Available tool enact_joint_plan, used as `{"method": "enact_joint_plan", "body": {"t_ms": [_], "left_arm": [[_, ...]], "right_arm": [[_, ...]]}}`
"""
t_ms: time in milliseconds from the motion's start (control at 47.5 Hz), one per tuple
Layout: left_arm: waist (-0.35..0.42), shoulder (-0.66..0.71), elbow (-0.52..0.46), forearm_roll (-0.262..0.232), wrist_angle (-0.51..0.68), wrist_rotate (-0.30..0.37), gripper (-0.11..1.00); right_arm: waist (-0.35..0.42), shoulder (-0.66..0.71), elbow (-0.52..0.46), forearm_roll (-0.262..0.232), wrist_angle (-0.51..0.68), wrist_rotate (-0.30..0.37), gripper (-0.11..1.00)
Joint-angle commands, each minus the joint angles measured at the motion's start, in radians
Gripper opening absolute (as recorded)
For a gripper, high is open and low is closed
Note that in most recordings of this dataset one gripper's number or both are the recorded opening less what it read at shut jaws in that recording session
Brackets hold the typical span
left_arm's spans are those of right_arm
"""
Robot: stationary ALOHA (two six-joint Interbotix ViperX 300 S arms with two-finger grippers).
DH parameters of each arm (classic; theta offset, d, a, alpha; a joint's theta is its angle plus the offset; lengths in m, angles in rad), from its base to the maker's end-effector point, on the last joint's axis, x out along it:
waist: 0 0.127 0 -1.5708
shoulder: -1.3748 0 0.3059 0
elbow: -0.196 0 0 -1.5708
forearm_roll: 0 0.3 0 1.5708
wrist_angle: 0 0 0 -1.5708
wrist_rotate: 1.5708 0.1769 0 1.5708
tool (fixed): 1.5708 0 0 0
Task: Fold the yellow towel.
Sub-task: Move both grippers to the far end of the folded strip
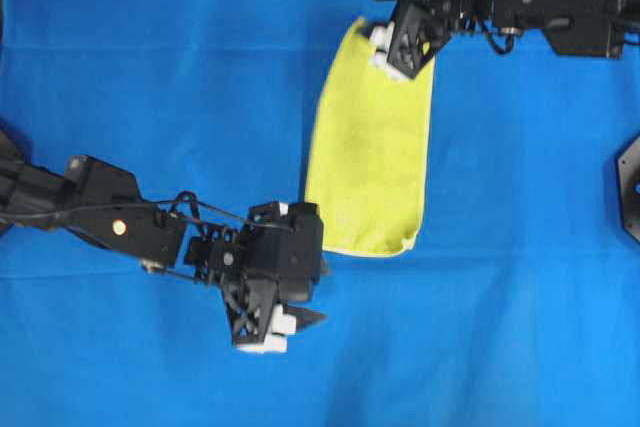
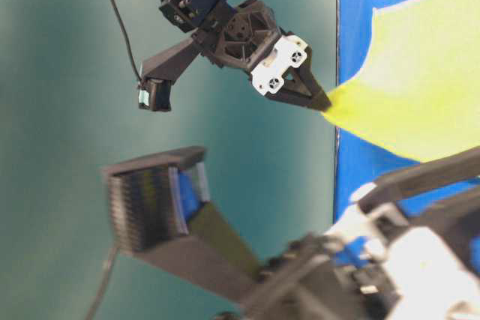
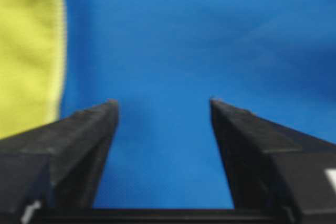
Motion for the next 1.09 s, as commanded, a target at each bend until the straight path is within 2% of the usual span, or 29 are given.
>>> {"method": "enact_joint_plan", "body": {"t_ms": [0, 63, 315, 526, 652, 820, 1073], "left_arm": [[-0.002, -0.08, -0.009, -0.002, 0.057, -0.003, 0.7], [-0.003, -0.104, -0.008, -0.002, 0.087, -0.005, 0.69], [0.012, -0.196, -0.002, 0.005, 0.121, 0.018, 0.68], [0.06, -0.304, 0.057, 0.005, 0.092, 0.118, 0.68], [0.098, -0.393, 0.118, 0.003, 0.018, 0.179, 0.68], [0.16, -0.52, 0.229, 0.003, -0.084, 0.233, 0.68], [0.27, -0.73, 0.397, 0.003, -0.132, 0.238, 0.68]], "right_arm": [[0.003, -0.028, -0.018, -0.005, -0.003, -0.006, 0.64], [0.008, -0.041, -0.017, -0.005, -0.002, -0.014, 0.6], [0.066, -0.155, 0.011, -0.006, 0.025, -0.052, 0.61], [0.115, -0.328, 0.098, -0.003, 0.028, -0.041, 0.61], [0.144, -0.456, 0.17, 0.003, 0.023, -0.038, 0.61], [0.164, -0.635, 0.281, 0.037, 0.021, -0.037, 0.61], [0.164, -0.857, 0.433, 0.087, 0.018, -0.037, 0.61]]}}
